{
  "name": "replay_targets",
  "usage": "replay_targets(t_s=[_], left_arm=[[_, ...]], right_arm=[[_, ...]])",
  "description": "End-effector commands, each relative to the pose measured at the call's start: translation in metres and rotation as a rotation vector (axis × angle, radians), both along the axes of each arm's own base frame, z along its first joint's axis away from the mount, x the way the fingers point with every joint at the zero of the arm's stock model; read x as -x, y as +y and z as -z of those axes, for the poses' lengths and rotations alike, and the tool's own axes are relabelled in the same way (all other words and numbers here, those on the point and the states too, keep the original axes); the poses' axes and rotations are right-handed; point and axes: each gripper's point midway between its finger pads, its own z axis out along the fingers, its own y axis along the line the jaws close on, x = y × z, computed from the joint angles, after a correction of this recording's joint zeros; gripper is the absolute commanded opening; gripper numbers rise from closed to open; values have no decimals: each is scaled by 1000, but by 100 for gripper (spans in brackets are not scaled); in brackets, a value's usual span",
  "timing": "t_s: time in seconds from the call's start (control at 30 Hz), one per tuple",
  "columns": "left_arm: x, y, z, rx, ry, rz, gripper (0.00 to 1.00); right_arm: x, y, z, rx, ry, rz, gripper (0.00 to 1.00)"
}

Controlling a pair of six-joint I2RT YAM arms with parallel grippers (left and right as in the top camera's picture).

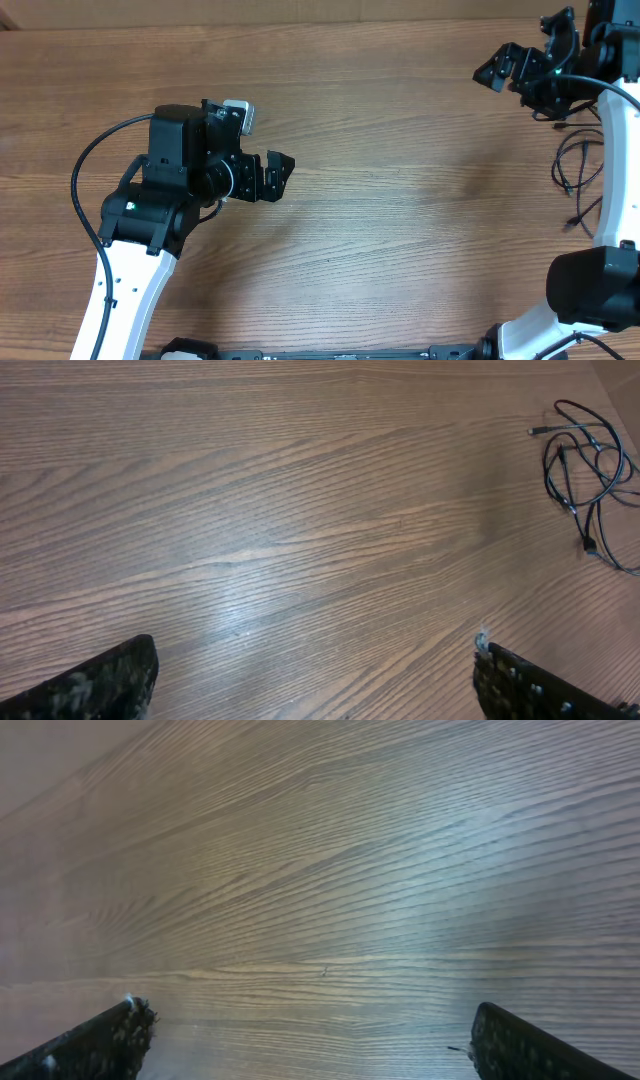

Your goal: Untangle cables

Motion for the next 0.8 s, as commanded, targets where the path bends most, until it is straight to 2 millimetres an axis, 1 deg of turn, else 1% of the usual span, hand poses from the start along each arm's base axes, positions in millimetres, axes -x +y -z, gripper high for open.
replay_targets(t_s=[0.0,0.57,0.67,0.73,0.77], left_arm=[[-1,-1,-5,0,-14,0,100],[-1,-1,-4,-4,-12,-3,100],[1,12,1,-71,-11,-35,100],[11,25,4,-125,-8,-81,100],[12,29,3,-135,-22,-93,100]], right_arm=[[1,5,-5,1,-19,-24,100],[1,5,-5,1,-19,-24,100],[1,5,-5,1,-19,-24,100],[1,5,-5,1,-19,-24,100],[1,5,-5,1,-19,-24,100]])
